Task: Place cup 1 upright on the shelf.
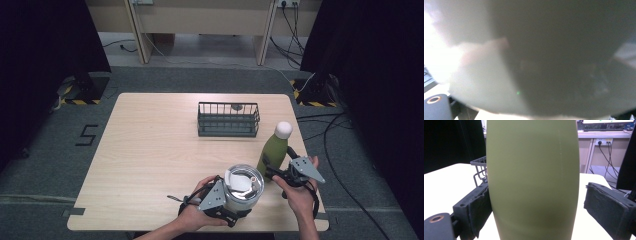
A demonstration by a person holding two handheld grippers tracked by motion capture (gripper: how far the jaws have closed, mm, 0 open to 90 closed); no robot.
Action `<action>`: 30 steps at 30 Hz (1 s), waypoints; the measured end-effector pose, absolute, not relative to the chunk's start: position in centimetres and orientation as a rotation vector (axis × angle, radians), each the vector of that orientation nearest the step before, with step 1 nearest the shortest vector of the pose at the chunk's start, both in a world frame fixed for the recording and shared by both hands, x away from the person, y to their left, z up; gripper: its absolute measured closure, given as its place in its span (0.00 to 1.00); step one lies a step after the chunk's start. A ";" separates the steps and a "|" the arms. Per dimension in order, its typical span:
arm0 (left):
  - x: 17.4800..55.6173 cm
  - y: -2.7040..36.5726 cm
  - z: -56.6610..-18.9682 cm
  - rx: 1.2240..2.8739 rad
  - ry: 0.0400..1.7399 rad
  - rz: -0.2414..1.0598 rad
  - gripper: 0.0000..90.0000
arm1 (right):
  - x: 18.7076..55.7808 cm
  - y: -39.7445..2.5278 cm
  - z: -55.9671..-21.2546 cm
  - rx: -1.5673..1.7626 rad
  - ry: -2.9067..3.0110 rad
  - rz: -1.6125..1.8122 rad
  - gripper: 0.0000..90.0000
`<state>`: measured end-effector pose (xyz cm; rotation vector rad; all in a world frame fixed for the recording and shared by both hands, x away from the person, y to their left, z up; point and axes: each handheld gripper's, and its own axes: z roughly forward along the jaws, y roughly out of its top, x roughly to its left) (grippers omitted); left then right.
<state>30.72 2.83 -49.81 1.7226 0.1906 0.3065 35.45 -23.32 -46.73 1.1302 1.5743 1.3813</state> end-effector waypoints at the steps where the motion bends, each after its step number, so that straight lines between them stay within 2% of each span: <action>1: 30.7 2.8 -49.8 1.723 0.191 0.306 0.09 | 35.5 -23.3 -46.7 1.130 1.574 1.381 0.11; 13: 30.7 3.2 -49.3 1.722 0.194 0.324 0.09 | 35.4 -23.3 -46.8 1.133 1.575 1.383 0.11; 30: 31.9 4.4 -46.5 1.675 0.191 0.392 0.09 | 35.4 -23.3 -46.8 1.137 1.573 1.384 0.11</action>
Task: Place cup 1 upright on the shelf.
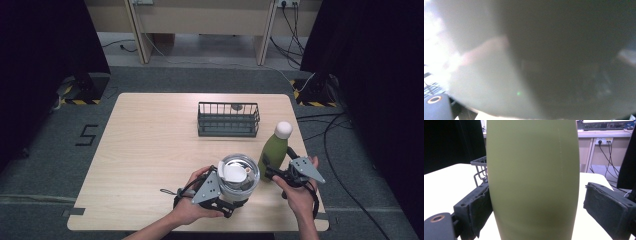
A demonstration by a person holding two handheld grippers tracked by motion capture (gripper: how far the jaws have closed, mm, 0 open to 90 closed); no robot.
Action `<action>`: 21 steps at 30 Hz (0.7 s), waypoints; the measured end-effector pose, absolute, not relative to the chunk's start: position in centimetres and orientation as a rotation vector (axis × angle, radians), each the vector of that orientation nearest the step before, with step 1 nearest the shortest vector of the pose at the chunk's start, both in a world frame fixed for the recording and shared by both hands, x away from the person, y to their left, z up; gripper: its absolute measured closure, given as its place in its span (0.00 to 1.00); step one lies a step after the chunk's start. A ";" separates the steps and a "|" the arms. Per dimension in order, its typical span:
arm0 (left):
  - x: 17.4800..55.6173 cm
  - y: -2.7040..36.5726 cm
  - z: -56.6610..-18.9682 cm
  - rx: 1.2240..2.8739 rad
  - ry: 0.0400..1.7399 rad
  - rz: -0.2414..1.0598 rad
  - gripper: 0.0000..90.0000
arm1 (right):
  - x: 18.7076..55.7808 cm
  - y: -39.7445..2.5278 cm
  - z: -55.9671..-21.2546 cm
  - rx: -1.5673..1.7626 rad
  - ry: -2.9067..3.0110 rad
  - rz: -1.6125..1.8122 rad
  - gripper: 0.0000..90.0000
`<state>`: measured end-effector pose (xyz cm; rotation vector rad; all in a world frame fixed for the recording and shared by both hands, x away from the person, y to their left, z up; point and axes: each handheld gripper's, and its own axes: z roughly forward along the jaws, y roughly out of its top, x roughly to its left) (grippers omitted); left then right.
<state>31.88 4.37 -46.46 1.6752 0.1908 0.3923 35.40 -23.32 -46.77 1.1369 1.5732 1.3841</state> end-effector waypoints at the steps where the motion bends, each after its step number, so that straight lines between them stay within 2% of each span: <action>1: 32.0 4.5 -46.3 1.674 0.195 0.397 0.09 | 35.4 -23.3 -46.8 1.137 1.573 1.383 0.11; 21: 36.0 6.7 -43.5 1.630 0.273 0.523 0.09 | 35.4 -23.3 -46.9 1.142 1.575 1.381 0.12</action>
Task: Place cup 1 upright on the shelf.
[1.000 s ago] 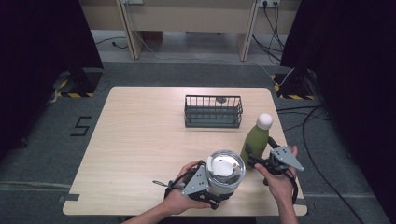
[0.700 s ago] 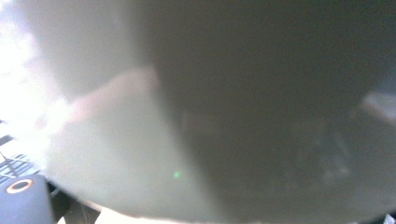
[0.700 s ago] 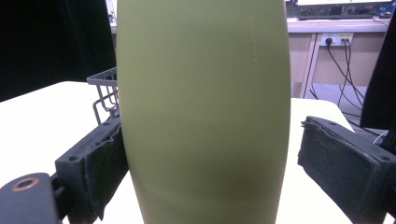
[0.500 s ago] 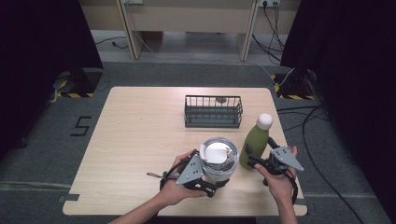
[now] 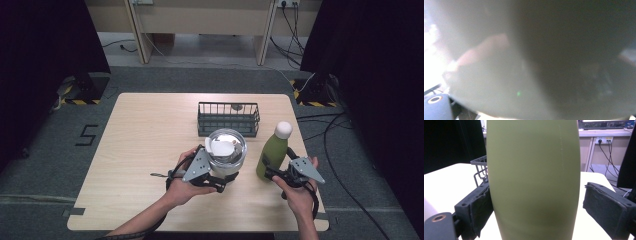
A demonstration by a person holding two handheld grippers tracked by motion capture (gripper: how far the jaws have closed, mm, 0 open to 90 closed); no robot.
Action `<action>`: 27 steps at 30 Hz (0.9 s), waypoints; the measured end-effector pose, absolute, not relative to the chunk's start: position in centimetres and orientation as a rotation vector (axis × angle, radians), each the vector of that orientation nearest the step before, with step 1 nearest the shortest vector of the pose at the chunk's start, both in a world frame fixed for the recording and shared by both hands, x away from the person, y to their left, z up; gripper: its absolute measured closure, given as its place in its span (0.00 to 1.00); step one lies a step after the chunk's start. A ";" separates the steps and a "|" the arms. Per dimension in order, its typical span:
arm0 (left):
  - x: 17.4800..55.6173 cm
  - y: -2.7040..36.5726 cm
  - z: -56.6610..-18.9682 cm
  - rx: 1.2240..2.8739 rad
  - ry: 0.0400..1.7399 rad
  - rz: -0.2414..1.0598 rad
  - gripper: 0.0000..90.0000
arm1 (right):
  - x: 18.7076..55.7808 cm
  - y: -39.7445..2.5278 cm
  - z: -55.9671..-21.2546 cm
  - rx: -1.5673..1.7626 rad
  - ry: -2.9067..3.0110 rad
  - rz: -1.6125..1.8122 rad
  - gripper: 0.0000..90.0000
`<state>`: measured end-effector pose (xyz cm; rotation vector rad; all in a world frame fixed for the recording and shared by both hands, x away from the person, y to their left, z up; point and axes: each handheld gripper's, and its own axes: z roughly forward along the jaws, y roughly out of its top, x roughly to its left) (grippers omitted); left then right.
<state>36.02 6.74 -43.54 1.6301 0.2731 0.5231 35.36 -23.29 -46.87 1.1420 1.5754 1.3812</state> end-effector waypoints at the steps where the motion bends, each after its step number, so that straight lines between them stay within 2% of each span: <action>1: 36.4 6.9 -43.3 1.628 0.279 0.538 0.09 | 35.4 -23.3 -46.9 1.145 1.576 1.382 0.12; 27: 40.6 8.0 -41.9 1.636 0.396 0.600 0.10 | 35.3 -23.2 -46.9 1.150 1.578 1.384 0.13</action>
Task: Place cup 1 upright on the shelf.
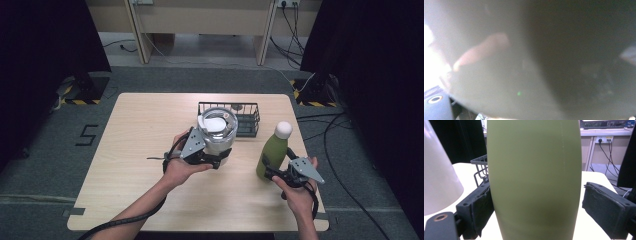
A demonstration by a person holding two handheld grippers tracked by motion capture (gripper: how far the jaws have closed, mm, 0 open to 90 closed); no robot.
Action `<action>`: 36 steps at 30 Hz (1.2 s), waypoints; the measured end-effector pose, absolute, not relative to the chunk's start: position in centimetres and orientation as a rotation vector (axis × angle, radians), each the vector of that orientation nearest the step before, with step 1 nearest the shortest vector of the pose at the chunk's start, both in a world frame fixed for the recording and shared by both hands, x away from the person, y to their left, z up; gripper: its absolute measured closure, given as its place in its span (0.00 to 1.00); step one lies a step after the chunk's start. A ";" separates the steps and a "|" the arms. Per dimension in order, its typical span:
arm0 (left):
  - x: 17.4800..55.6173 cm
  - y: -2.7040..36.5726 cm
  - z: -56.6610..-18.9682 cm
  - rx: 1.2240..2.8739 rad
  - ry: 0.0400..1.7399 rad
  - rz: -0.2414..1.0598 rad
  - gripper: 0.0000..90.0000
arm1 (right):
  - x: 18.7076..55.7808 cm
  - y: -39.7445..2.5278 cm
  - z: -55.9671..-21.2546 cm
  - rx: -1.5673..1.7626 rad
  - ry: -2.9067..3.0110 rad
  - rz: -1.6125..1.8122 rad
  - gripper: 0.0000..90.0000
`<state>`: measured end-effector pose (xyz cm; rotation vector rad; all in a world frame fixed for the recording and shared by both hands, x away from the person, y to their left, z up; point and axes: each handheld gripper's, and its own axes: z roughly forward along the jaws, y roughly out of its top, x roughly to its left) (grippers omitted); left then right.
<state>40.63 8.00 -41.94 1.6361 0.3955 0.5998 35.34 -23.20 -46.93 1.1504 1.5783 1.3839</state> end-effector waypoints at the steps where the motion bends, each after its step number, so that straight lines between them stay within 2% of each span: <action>1: 40.8 8.0 -41.9 1.637 0.399 0.600 0.10 | 35.3 -23.2 -46.9 1.150 1.580 1.385 0.13; 36: 46.3 7.7 -39.0 1.589 0.460 0.689 0.10 | 35.3 -23.1 -47.2 1.151 1.585 1.374 0.15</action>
